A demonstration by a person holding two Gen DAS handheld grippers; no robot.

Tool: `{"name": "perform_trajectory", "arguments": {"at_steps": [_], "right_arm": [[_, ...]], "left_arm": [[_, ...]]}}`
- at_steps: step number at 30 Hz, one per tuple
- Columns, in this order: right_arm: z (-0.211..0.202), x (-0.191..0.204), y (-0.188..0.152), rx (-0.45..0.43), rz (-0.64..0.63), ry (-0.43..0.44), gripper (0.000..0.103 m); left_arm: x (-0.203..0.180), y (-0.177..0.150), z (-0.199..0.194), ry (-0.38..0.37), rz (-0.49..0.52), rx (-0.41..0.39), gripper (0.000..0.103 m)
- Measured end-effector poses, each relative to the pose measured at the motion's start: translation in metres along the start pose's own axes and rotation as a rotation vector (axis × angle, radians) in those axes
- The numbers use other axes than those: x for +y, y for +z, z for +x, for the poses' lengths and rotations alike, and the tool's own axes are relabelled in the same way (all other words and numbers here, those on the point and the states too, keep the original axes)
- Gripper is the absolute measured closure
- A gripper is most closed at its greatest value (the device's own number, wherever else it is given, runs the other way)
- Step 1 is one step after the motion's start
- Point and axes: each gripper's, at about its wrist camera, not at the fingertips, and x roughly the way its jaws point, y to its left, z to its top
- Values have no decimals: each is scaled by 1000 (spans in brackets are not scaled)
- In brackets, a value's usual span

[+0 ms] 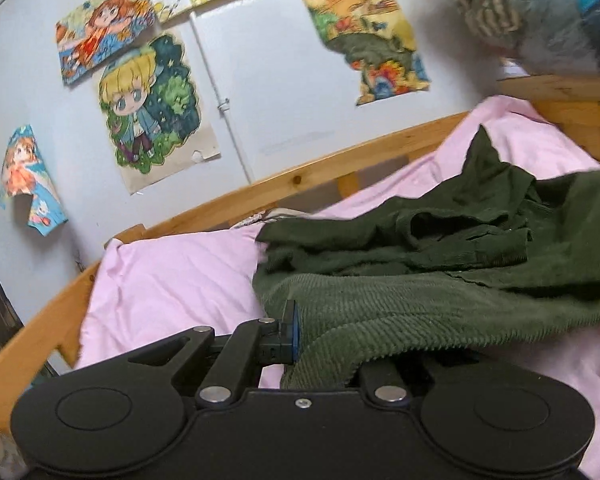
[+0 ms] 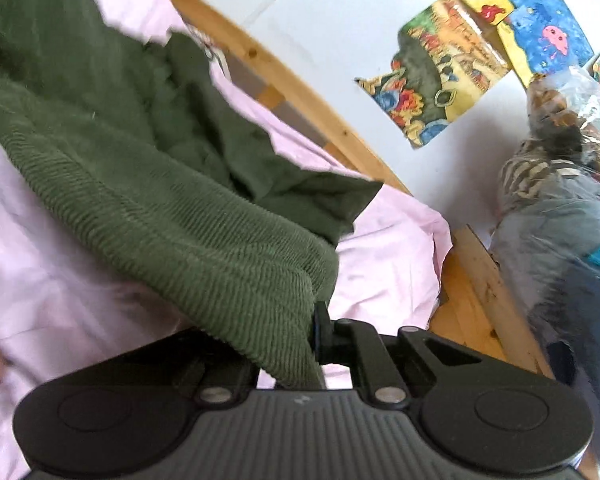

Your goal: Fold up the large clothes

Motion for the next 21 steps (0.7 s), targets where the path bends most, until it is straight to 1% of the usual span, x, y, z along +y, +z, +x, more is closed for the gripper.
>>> {"name": "perform_trajectory", "arguments": {"at_steps": [3,6,8,10,12,15,17,21], "right_arm": [[-44,-6,-3,0,-28,85,94],[-90,1,-8,-1,-93,149,94],[-104,6,-10,7,-104,179,94],[-105,7,-8,3,-90,206,94],[-92,3,-2,-10,-74,203,94],[-64,-12,9,-29,-33,187,94],[-37,-26,19,-42,4,162,94],[21,-34,42,-52,50,118,93]], "left_arm": [[9,-3,-48,-51,8,38,98],[19,-7,-93,-98,31,79,98],[22,-11,-115,-121,57,85,98],[25,-13,-122,-164,57,131,98],[27,-12,-112,-205,32,179,98],[36,5,-84,-225,-7,210,98],[44,20,-60,-238,-23,213,98],[49,45,1,-237,1,243,97]]}}
